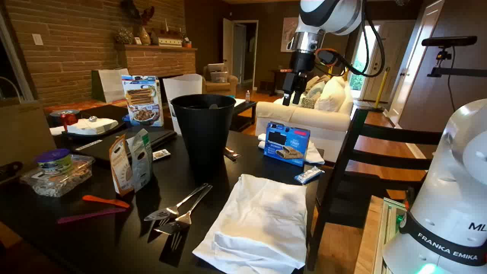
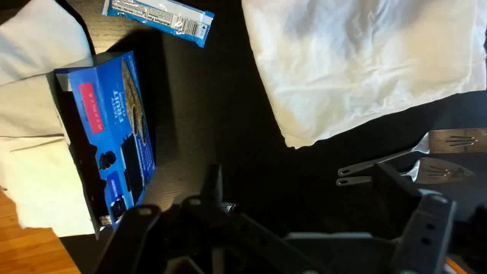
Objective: Put the chocolate bar inside the box
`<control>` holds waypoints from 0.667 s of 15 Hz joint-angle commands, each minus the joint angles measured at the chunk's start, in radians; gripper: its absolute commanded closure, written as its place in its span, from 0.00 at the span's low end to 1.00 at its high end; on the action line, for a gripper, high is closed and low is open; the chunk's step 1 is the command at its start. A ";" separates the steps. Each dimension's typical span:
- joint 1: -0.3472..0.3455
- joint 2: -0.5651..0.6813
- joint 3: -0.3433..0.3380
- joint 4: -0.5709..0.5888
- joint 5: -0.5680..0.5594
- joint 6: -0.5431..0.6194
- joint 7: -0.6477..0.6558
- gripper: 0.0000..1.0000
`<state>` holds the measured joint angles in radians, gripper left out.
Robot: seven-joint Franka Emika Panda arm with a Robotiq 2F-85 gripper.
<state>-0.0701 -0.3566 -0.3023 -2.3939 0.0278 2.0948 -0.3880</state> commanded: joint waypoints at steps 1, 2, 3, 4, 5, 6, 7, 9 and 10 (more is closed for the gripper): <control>-0.021 0.002 0.020 0.002 0.008 -0.002 -0.006 0.00; -0.021 0.002 0.020 0.002 0.008 -0.002 -0.006 0.00; -0.021 0.002 0.020 0.002 0.008 -0.002 -0.006 0.00; -0.021 0.002 0.020 0.002 0.008 -0.002 -0.006 0.00; -0.021 0.002 0.020 0.002 0.008 -0.002 -0.006 0.00; -0.028 -0.003 0.036 -0.021 -0.022 0.000 0.014 0.00; -0.038 -0.013 0.058 -0.057 -0.061 0.015 0.044 0.00; -0.054 -0.037 0.100 -0.136 -0.141 0.036 0.091 0.00; -0.064 -0.051 0.128 -0.178 -0.202 0.043 0.128 0.00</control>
<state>-0.0971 -0.3582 -0.2457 -2.4530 -0.0476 2.0971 -0.3440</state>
